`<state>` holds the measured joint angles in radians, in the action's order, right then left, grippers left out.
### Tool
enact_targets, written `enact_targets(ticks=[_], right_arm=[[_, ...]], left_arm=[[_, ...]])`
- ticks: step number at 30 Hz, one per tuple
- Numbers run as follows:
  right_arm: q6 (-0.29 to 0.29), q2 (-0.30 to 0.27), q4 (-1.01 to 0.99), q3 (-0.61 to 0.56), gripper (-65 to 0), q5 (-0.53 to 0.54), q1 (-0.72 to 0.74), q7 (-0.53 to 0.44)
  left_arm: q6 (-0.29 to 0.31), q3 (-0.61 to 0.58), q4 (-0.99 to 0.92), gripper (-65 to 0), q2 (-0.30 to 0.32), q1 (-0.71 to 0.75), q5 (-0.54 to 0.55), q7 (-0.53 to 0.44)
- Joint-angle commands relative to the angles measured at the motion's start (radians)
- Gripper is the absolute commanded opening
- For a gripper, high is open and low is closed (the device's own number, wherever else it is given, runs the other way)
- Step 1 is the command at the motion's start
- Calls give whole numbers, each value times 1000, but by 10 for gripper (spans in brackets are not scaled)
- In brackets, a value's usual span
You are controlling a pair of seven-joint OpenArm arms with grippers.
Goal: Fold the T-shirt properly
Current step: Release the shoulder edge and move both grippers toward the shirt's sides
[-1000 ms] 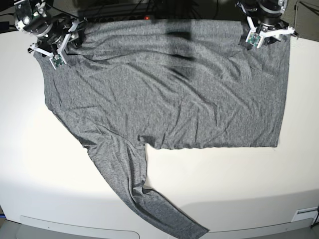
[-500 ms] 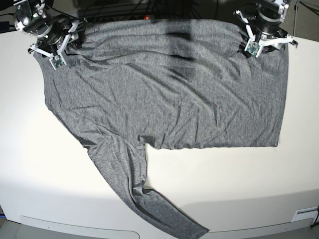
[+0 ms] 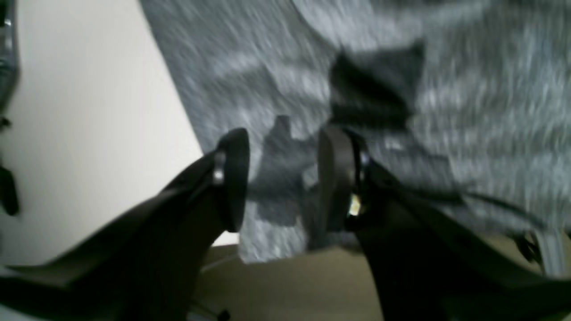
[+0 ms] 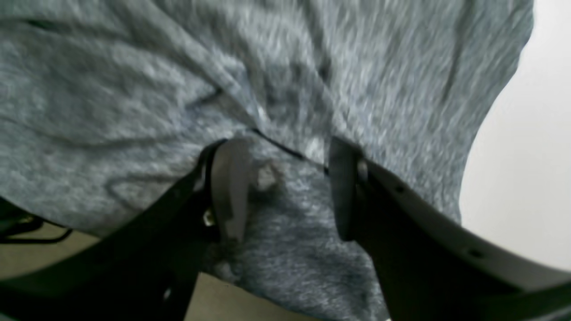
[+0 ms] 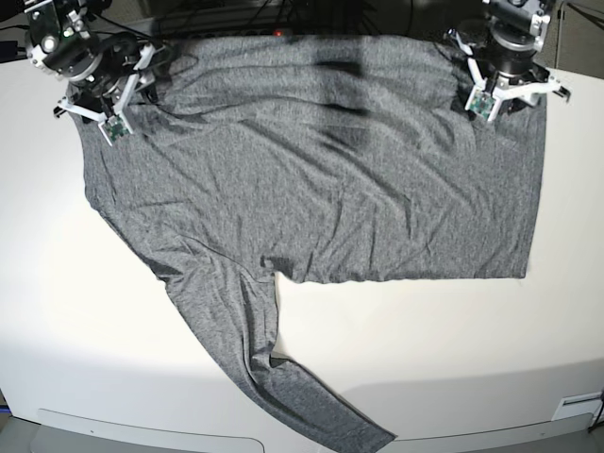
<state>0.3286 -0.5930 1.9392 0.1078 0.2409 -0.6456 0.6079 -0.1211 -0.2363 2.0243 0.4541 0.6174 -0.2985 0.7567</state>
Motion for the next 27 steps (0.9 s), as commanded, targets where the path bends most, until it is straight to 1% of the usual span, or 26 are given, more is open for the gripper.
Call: enact_targets(ticks=[1, 6, 7, 9, 10, 13, 14, 15, 16, 18, 20, 23, 24, 27], right_arm=[[-1, -14, 25, 6, -361, 7, 2, -11], [-10, -6, 31, 6, -361, 6, 21, -3], [-11, 3, 31, 6, -361, 7, 30, -3], [-12, 31, 31, 6, -361, 6, 54, -9], [-12, 47, 31, 6, -361, 6, 68, -14], [-12, 101, 31, 6, -361, 0, 107, -48], [-12, 122, 31, 6, -361, -6, 122, -68], [-12, 144, 31, 6, -361, -11, 139, -85], [-12, 169, 31, 6, -361, -24, 156, -94], [-11, 218, 31, 6, -361, -31, 198, -86], [-11, 258, 31, 6, -361, -31, 238, -81], [-11, 307, 31, 6, -361, -32, 298, -14], [-10, 317, 31, 6, -361, -32, 319, 15], [-10, 315, 31, 6, -361, -32, 377, 91]], left_arm=[[-6, 2, 33, -401, 9, 3, -16, -13], [-6, 2, 55, -401, 10, -7, -16, -27], [-6, 2, 55, -401, 11, -12, -16, -30], [-7, 2, 55, -401, 12, -31, -21, -70], [-7, 2, 55, -401, 11, -39, -38, -116], [-7, 2, 55, -401, 12, -49, -122, -311], [-8, 2, 55, -401, 12, -60, -132, -341], [-8, 2, 55, -401, 11, -80, -127, -336], [-8, 2, 55, -401, 12, -106, -113, -311], [-8, 2, 54, -401, 12, -172, -83, -250], [-8, 2, 52, -401, 12, -238, -58, -231], [-7, 2, 52, -401, 12, -308, -12, -229], [-7, 2, 52, -401, 12, -323, -5, -231], [-7, 2, 50, -401, 15, -362, -3, -234]])
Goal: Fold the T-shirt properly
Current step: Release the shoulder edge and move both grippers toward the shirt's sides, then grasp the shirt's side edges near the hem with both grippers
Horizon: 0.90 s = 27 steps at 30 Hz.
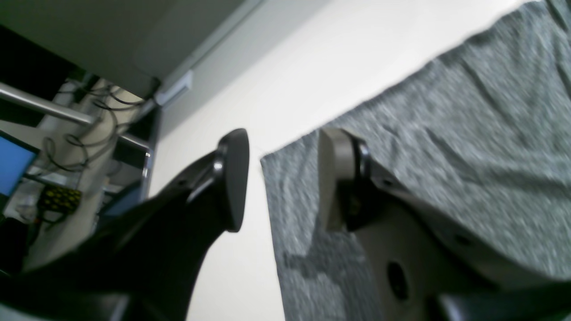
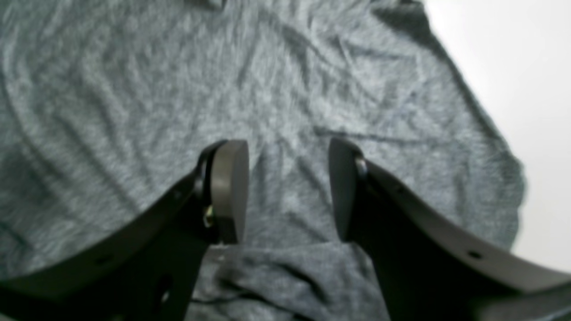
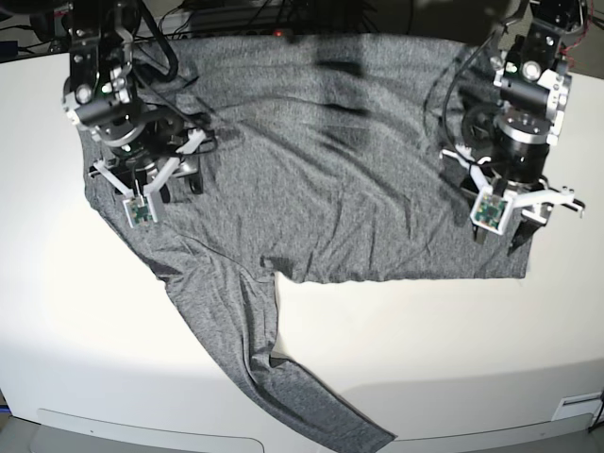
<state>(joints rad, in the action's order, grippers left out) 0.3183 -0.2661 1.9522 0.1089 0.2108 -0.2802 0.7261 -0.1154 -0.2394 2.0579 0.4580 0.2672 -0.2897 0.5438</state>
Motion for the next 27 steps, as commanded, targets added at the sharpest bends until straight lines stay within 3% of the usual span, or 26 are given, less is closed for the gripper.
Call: enact_targets(ticks=[1, 6, 12, 19, 21, 27], right_arm=[[0, -12, 18, 5, -361, -1, 29, -7], [0, -11, 18, 5, -361, 3, 84, 73], [0, -11, 18, 5, -361, 3, 81, 60], [0, -11, 18, 5, -361, 3, 81, 60], [0, -11, 18, 5, -361, 3, 81, 60], [0, -11, 18, 5, -361, 3, 72, 79]], left_arm=[[-13, 5, 14, -401, 16, -24, -11, -20], [-13, 5, -33, -401, 69, -72, 37, -14], [-13, 5, -155, -401, 114, -138, 41, -8], [34, 5, -317, -401, 125, -303, 181, -5], [65, 5, -376, -414, 125, -363, 230, -5], [265, 5, -776, -433, 125, -620, 458, 50]])
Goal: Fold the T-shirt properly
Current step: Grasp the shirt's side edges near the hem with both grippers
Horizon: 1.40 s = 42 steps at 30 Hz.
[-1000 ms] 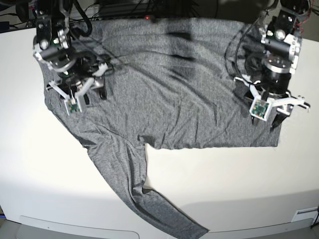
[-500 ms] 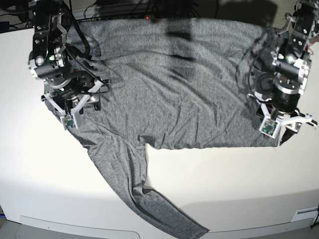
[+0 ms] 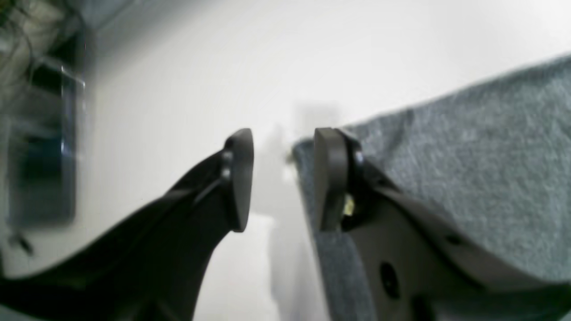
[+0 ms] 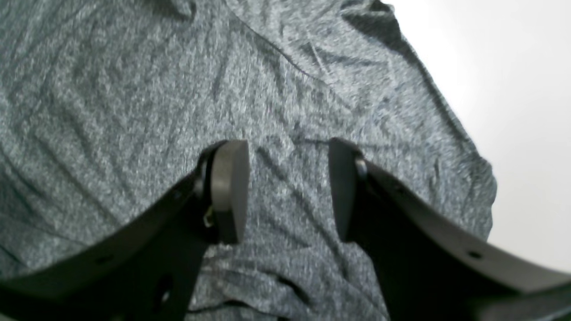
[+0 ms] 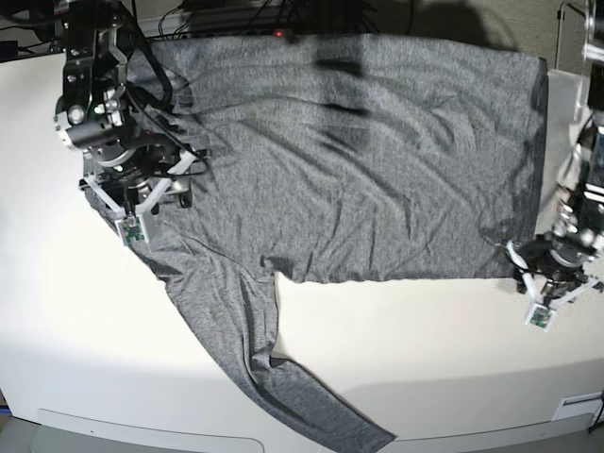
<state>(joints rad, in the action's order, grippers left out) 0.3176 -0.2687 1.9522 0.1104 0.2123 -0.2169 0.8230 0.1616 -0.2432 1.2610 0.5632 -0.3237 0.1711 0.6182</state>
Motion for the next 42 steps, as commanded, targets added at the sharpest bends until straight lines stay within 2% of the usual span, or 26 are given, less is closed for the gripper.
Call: enact_targets(ticks=[1, 5, 9, 12, 19, 22, 24, 29, 32, 34, 37, 42], right_arm=[[1, -8, 18, 3, -361, 1, 9, -17], [0, -8, 18, 3, -361, 2, 12, -18], [0, -8, 18, 3, -361, 2, 12, -2], [0, -8, 18, 3, -361, 2, 12, 16], [1, -8, 18, 3, -361, 2, 12, 32], [0, -9, 18, 3, -361, 2, 12, 32], [0, -9, 18, 3, -361, 2, 12, 34], [1, -9, 18, 3, -361, 1, 12, 57], [1, -9, 18, 3, -361, 2, 13, 54], [1, -8, 18, 3, -361, 2, 20, 49], [2, -9, 18, 3, -361, 1, 35, 29], [4, -8, 18, 3, -361, 1, 40, -67]], left_arm=[[20, 9, -53, -433, 19, -82, 44, 0], [177, 9, -319, -433, 19, -285, 224, 59], [267, 9, -550, -432, 14, -430, 365, 40], [324, 9, -691, -430, -7, -472, 399, 35], [338, 9, -895, -430, -68, -474, 394, -65], [340, 9, -917, -428, -87, -473, 393, -74], [340, 9, -919, -428, -98, -469, 352, -87], [340, 9, -919, -428, -101, -407, 288, -183], [340, 9, -919, -436, -100, -362, 273, -201], [340, 9, -919, -480, -100, -340, 273, -202], [341, 9, -917, -649, -100, -327, 274, -201], [341, 9, -893, -650, -100, -327, 274, -199]])
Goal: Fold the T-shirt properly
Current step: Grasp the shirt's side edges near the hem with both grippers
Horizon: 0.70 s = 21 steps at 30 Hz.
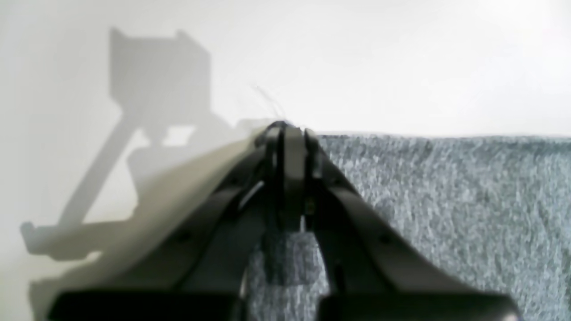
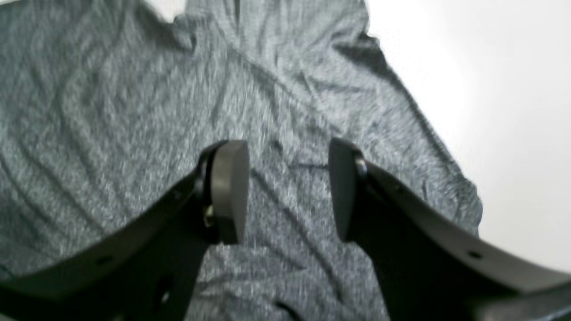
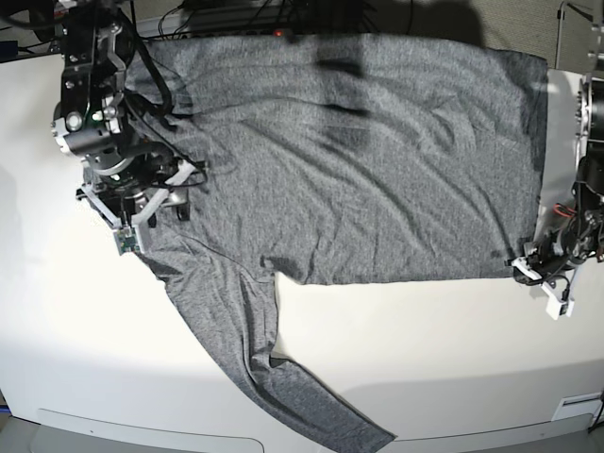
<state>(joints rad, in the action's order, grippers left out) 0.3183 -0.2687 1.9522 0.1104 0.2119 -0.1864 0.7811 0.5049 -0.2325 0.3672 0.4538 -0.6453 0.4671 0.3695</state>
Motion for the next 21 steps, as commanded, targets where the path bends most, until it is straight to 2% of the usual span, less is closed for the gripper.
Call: enact_targets(ticks=[1, 8, 14, 15, 19, 21], right_arm=[[3, -8, 18, 3, -361, 1, 10, -45], [2, -8, -21, 4, -361, -79, 67, -157], [3, -8, -275, 3, -361, -77, 266, -150], [3, -8, -327, 3, -350, -77, 303, -127], [3, -9, -526, 3, -236, -80, 438, -34], [3, -8, -614, 3, -231, -81, 493, -35]], left_arm=[[-2, -2, 11, -650, 9, -5, -22, 55], [-3, -2, 95, -650, 3, -5, -13, 80], [-3, -2, 126, -650, -41, -2, 23, 127], [-3, -2, 126, -650, -49, -2, 23, 127], [-2, -2, 126, -650, -74, -3, 23, 118], [-2, -2, 127, -650, -83, -3, 23, 98]])
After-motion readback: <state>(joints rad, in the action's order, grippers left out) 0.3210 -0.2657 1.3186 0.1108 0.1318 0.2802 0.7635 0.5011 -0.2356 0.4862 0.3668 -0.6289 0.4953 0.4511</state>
